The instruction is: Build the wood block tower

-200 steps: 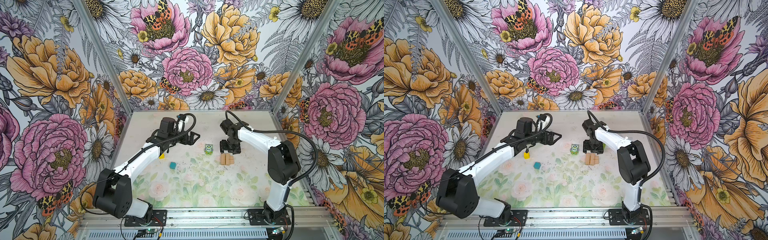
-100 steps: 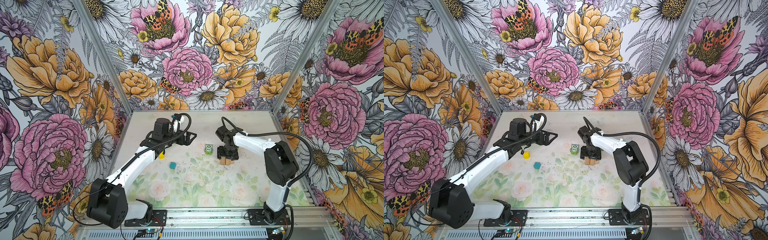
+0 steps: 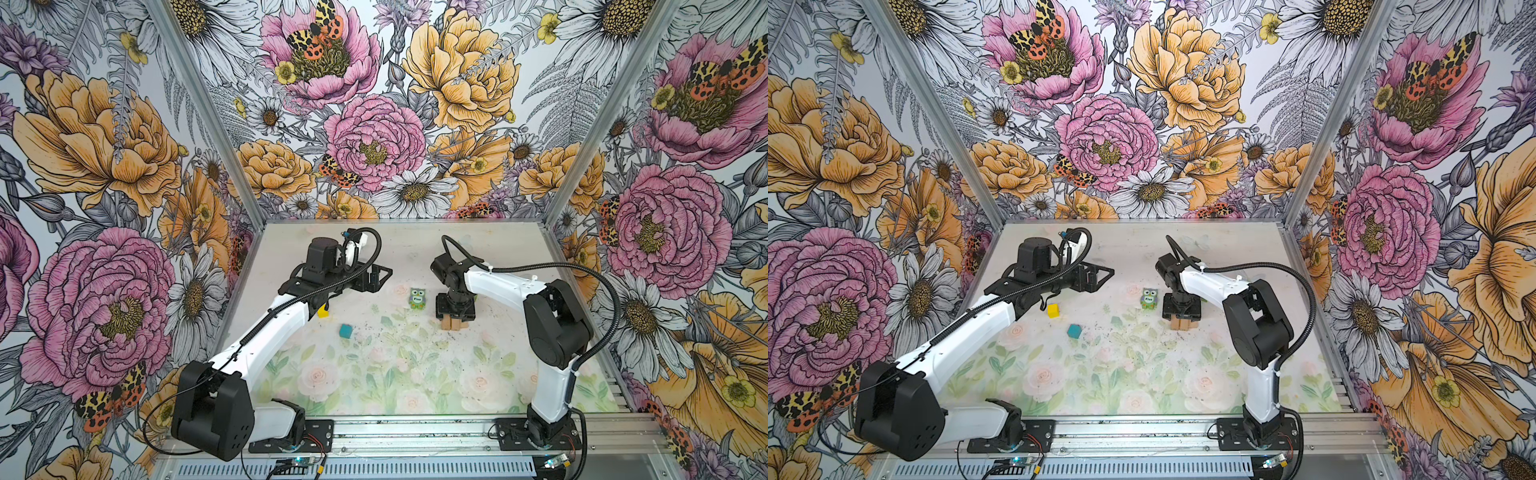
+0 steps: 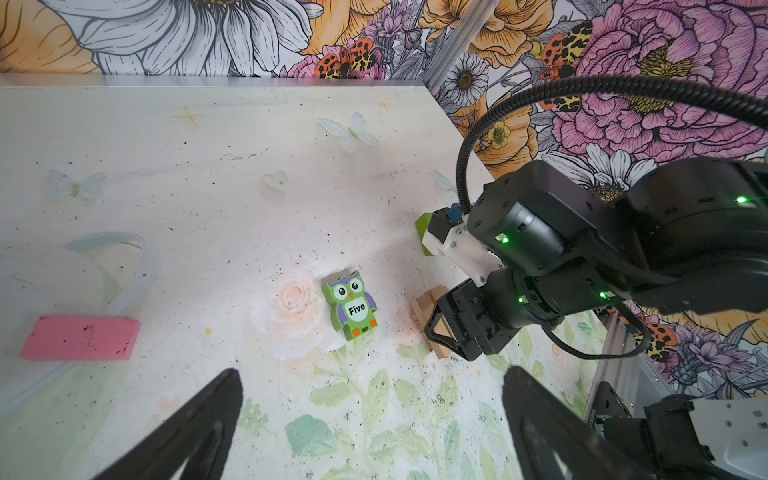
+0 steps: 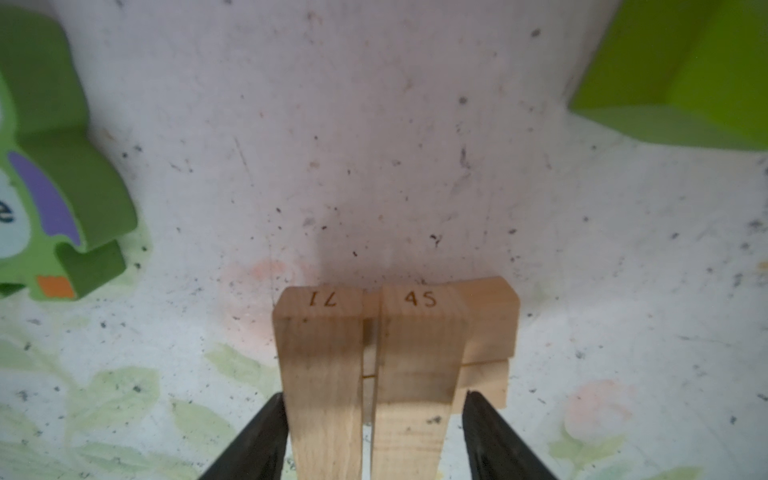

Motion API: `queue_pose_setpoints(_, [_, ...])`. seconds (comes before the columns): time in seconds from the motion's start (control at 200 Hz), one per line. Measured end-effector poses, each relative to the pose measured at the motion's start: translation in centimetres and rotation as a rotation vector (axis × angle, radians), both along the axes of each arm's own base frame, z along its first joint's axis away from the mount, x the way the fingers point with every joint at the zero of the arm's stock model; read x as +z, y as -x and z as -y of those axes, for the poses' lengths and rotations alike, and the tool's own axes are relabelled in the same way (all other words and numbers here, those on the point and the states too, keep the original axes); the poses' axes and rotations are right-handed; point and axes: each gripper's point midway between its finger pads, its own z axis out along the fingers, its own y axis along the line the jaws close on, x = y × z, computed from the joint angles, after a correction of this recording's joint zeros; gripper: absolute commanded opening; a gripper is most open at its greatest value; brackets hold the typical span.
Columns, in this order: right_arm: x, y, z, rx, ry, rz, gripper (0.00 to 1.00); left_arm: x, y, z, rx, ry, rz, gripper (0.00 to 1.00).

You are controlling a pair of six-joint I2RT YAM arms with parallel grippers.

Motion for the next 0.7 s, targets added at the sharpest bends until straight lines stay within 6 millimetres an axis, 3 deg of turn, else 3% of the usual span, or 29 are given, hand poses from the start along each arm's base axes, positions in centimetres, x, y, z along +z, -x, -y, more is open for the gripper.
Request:
queue_pose_setpoints(0.345, [-0.01, -0.24, 0.47, 0.013, 0.000, -0.001, 0.51, 0.00, 0.02, 0.04, -0.001, 0.000, 0.000, 0.99])
queue_pose_setpoints(0.701, [0.00, -0.49, 0.97, 0.051, -0.001, -0.002, 0.50, -0.03, 0.42, 0.73, -0.017, 0.000, -0.002, 0.99])
